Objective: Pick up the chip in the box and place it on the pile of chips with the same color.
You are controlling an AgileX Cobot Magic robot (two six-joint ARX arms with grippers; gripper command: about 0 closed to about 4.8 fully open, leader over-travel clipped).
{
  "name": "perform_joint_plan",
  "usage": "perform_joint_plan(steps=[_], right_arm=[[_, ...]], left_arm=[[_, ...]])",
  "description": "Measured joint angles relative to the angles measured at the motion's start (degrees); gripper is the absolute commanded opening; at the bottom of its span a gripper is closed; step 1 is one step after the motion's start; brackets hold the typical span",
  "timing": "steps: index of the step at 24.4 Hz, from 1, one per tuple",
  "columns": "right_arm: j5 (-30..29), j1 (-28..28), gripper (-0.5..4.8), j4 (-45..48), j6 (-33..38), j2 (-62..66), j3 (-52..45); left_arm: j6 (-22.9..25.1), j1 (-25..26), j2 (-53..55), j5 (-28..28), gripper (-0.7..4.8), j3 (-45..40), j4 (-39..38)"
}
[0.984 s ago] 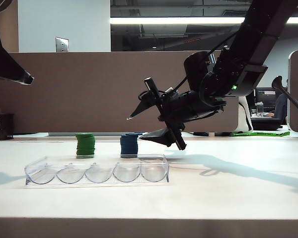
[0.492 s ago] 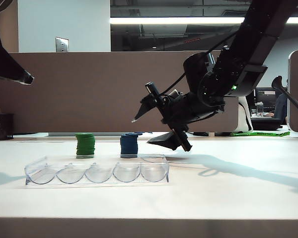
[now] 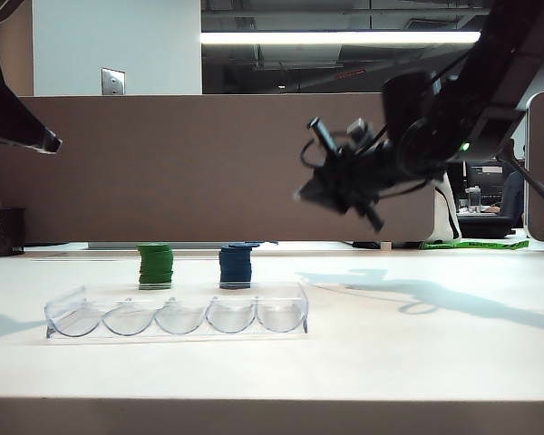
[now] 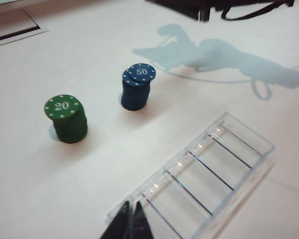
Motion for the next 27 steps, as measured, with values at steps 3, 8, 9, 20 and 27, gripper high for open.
perform_joint_plan(steps=[3, 8, 9, 20, 27], right_arm=[[-2.38, -1.18, -0.05, 0.13, -13.25, -3.78, 0.00], [6.14, -1.40, -0.05, -13.40, -36.57, -13.27, 0.07], [9.46, -1.36, -0.05, -16.44, -39.63, -14.64, 0.07], [22.29, -11.52, -0.05, -21.51, -49.24, -37.97, -21.31], [17.90, -18.86, -0.05, -10.38, -49.35, -55.74, -41.22]], left_arm=[[-2.27, 0.00, -0.02, -2.71, -0.06, 0.00, 1.86], [-4.42, 0.02, 0.00, -6.78, -0.06, -0.02, 5.33], [-5.14, 0.02, -0.02, -7.78, -0.06, -0.02, 6.21], [-8.76, 0.22, -7.06, -15.17, -0.06, -0.20, 11.56], [-13.97, 0.04, -15.47, -18.60, -0.06, -8.20, 12.24]])
